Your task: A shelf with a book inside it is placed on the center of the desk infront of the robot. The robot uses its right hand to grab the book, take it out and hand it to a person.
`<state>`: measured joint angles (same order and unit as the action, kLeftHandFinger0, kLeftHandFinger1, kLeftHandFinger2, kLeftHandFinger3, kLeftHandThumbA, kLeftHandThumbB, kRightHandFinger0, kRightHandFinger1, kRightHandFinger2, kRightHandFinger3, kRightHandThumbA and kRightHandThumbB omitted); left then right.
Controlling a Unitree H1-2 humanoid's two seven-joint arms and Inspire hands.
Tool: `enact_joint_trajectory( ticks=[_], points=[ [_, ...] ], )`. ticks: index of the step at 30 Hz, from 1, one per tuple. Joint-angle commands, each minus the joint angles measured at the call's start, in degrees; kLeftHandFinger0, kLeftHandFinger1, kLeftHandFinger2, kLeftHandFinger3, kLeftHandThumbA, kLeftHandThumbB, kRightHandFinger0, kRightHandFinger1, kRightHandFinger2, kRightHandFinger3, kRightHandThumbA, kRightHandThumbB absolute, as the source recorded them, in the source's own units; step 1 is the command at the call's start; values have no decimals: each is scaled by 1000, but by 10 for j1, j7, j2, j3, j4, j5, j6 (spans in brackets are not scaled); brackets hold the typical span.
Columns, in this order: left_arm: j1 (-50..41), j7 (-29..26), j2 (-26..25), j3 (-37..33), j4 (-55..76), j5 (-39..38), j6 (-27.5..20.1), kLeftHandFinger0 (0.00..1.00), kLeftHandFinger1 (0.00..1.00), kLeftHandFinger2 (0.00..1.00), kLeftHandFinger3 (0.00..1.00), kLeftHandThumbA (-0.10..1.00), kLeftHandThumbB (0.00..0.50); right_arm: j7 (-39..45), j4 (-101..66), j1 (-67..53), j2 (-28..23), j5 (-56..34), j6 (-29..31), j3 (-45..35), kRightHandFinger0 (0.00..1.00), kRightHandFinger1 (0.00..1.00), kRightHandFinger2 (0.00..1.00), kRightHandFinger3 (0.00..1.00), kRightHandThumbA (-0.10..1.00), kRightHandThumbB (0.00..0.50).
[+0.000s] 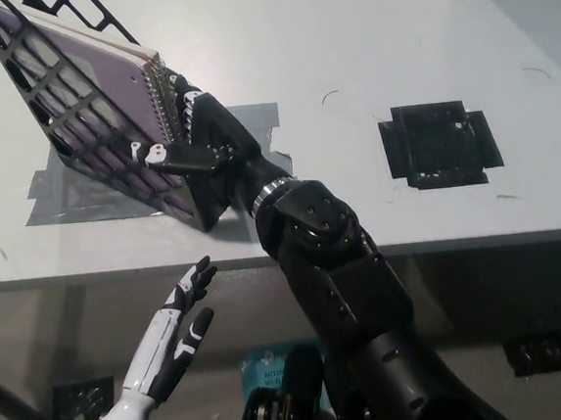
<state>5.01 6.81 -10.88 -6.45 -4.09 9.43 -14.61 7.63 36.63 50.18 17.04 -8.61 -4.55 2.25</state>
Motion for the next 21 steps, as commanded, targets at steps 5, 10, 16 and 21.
enact_joint_trajectory(
  ticks=[5, 10, 16, 21],
  points=[
    [11, 4, -1, 2, 18, -7, 2, 1000, 1000, 1000, 1000, 967, 329, 5, 22, 44, 7, -2, 25, -1, 1000, 1000, 1000, 1000, 773, 295],
    [17, 5, -2, 2, 20, -7, 7, 1000, 1000, 1000, 1000, 959, 323, 3, 25, 48, 5, -3, 25, -3, 1000, 1000, 1000, 1000, 747, 277],
    [21, 6, -2, 2, 17, -10, 5, 1000, 1000, 1000, 1000, 942, 313, 1, 37, 55, 4, -4, 29, -7, 1000, 1000, 1000, 1000, 745, 282],
    [22, 3, -4, 0, 17, 1, -1, 1000, 1000, 1000, 1000, 971, 297, -13, 35, 56, 2, 9, 23, -4, 1000, 1000, 1000, 1000, 785, 297]
  ],
)
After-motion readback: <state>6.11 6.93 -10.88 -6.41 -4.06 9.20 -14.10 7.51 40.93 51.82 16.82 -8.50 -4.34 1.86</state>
